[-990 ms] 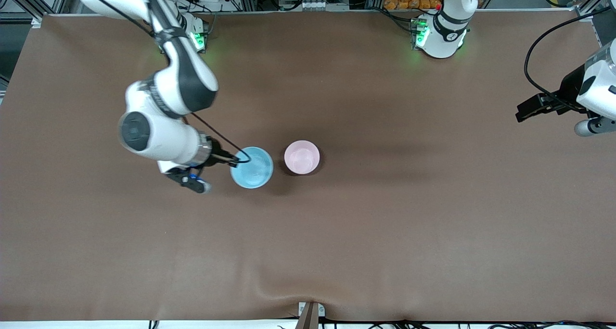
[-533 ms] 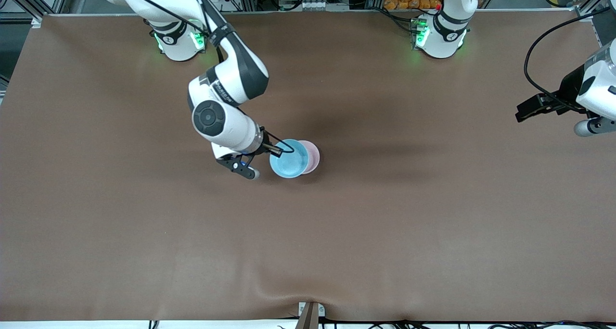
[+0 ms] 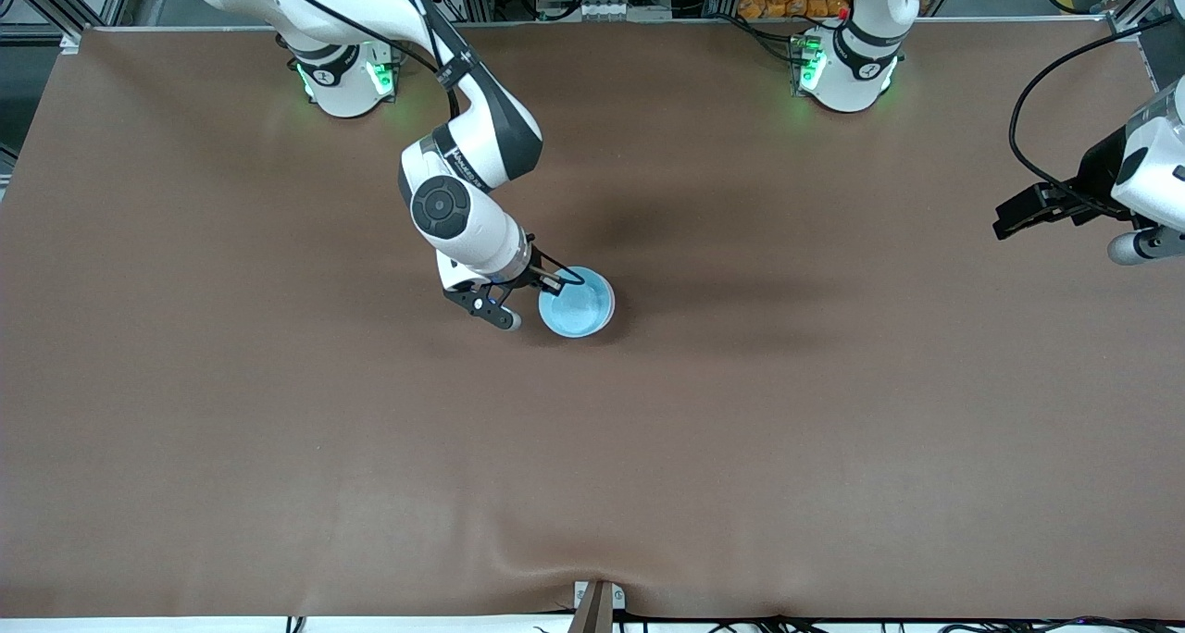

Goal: Stack pink and blue bowls on white bowl
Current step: 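Carry the blue bowl with the right gripper onto the pink bowl, then open the right gripper to release the blue bowl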

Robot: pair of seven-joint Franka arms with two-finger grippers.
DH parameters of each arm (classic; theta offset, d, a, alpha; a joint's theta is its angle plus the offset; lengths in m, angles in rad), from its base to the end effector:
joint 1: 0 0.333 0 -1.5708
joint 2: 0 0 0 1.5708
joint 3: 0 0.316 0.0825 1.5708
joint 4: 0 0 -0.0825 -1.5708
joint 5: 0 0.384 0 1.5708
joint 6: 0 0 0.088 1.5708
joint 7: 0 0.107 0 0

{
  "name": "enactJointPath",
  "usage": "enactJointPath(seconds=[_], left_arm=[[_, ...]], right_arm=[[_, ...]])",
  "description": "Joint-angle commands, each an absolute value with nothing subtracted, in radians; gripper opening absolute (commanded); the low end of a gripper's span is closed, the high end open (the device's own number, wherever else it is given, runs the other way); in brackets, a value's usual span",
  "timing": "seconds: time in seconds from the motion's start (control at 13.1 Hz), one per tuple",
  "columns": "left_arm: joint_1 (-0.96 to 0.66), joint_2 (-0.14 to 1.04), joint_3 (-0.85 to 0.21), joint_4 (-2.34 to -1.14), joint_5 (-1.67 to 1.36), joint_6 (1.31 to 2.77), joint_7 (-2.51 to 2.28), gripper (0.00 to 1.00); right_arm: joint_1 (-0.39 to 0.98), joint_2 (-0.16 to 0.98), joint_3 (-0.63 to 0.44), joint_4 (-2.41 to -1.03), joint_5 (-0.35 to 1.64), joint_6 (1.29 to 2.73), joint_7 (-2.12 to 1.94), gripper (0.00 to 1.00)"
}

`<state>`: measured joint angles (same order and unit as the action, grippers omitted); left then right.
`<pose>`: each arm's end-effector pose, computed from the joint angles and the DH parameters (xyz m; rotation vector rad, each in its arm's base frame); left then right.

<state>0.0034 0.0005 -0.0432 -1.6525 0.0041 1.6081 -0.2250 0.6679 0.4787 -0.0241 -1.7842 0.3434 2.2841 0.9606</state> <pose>0.5548 -0.0217 0.5888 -3.1175 -0.2891 0.0688 0.5209 0.4024 0.2899 -2.8364 0.7804 0.2438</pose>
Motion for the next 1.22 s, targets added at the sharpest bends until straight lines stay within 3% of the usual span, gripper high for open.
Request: enactJointPath(seconds=[0.0,0.15,0.69,0.76,0.84,0.91,1.14], left_arm=[[0.011,-0.018,-0.044,-1.672,-0.014,1.626,-0.207,1.0],[0.011,-0.018,-0.044,-1.674,-0.014,1.626,-0.207,1.0],[-0.002,-0.015,-0.049,-1.71,-0.014,1.643,-0.207,1.0],[-0.005,-0.015,-0.049,-1.719,-0.014,1.649,-0.207,1.0],[-0.006,-0.015,-0.055,-1.733,-0.014,1.663,-0.207,1.0],[-0.008,-0.015,-0.061,-1.739,-0.014,1.667,-0.207,1.0],[-0.008,-0.015,-0.063,-1.746,-0.014,1.672,-0.207,1.0]], right_arm=[[0.701,0.475,-0.037,-1.796,0.368,2.299,0.979,0.0],[0.709,0.489,-0.037,-1.841,0.368,2.388,0.979,0.0],[0.729,0.541,-0.038,-1.847,0.364,2.443,0.977,0.0],[0.721,0.543,-0.038,-1.845,0.364,2.436,0.977,0.1],[0.713,0.542,-0.038,-1.839,0.365,2.433,0.974,0.72],[0.715,0.537,-0.038,-1.836,0.364,2.43,0.97,1.0],[0.704,0.532,-0.061,-1.732,0.361,2.253,0.971,1.0]])
